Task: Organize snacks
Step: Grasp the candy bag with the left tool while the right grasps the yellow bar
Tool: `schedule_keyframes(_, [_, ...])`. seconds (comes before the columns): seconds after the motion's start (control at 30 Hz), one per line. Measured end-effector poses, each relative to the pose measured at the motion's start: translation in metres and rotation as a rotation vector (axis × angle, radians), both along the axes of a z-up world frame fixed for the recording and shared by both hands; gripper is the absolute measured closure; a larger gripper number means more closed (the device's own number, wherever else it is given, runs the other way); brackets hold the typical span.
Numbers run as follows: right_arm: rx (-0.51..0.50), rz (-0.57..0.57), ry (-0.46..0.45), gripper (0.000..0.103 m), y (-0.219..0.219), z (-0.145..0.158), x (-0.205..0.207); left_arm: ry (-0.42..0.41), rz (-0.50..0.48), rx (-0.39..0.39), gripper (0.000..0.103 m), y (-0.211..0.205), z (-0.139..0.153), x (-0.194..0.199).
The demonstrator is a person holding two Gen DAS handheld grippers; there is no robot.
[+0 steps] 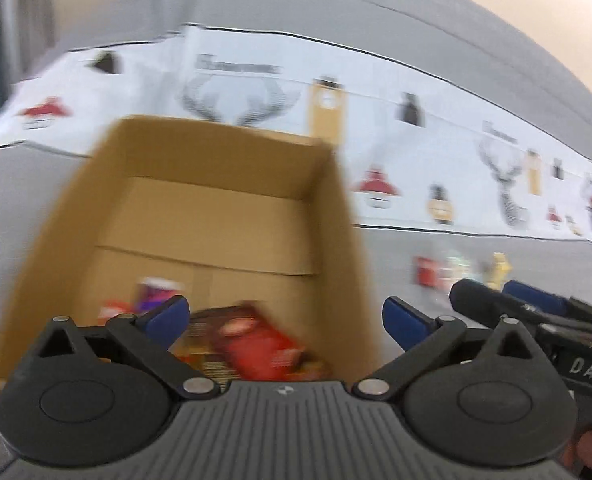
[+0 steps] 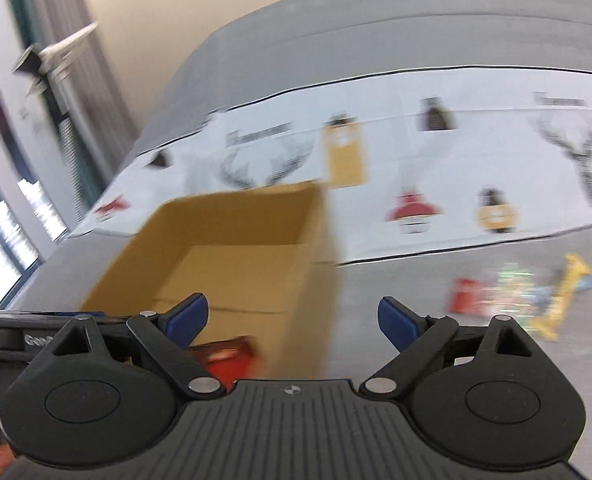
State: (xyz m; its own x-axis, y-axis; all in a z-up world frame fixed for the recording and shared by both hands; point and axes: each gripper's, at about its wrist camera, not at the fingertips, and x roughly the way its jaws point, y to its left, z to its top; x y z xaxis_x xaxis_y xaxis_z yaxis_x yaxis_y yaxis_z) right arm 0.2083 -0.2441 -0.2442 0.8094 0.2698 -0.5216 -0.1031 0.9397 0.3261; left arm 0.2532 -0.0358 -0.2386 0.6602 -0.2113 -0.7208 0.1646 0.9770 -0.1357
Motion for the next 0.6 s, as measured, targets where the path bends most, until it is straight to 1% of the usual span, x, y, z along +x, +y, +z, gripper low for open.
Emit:
schedule_keyframes(0.1, [-0.003, -0.079, 0.005, 0.01, -0.051, -0.014, -0.009, 0.013, -0.073, 0.007, 0.0, -0.052, -0.011, 0.011])
schedule_keyframes(0.2, [0.006, -0.154, 0.022, 0.011, -0.1, -0.034, -0.012, 0.025, -0.138, 0.008, 0.0, -0.1, -0.027, 0.026])
schedule_keyframes(0.3, [-0.005, -0.213, 0.044, 0.019, -0.14, -0.057, -0.005, 0.027, -0.187, 0.017, 0.0, -0.139, -0.046, 0.044])
schedule_keyframes(0.37, [-0.007, -0.226, 0.067, 0.025, -0.158, -0.071, 0.007, 0.028, -0.22, 0.018, 0.001, -0.161, -0.062, 0.058])
schedule_keyframes(0.4, [-0.005, -0.232, 0.079, 0.03, -0.168, -0.079, 0.013, 0.04, -0.233, 0.02, 0.003, -0.172, -0.072, 0.066])
schedule_keyframes(0.43, [-0.008, -0.236, 0.089, 0.034, -0.174, -0.087, 0.021, 0.056, -0.244, 0.017, 0.007, -0.182, -0.082, 0.077])
schedule_keyframes(0.47, [-0.009, -0.239, 0.102, 0.035, -0.183, -0.096, 0.03, 0.073, -0.252, 0.016, 0.012, -0.191, -0.091, 0.087])
schedule_keyframes(0.53, [-0.009, -0.241, 0.122, 0.04, -0.194, -0.109, 0.043, 0.105, -0.254, 0.018, 0.019, -0.201, -0.109, 0.108])
schedule_keyframes(0.6, [0.0, -0.24, 0.157, 0.045, -0.204, -0.125, 0.057, 0.143, -0.249, 0.024, 0.021, -0.21, -0.127, 0.127])
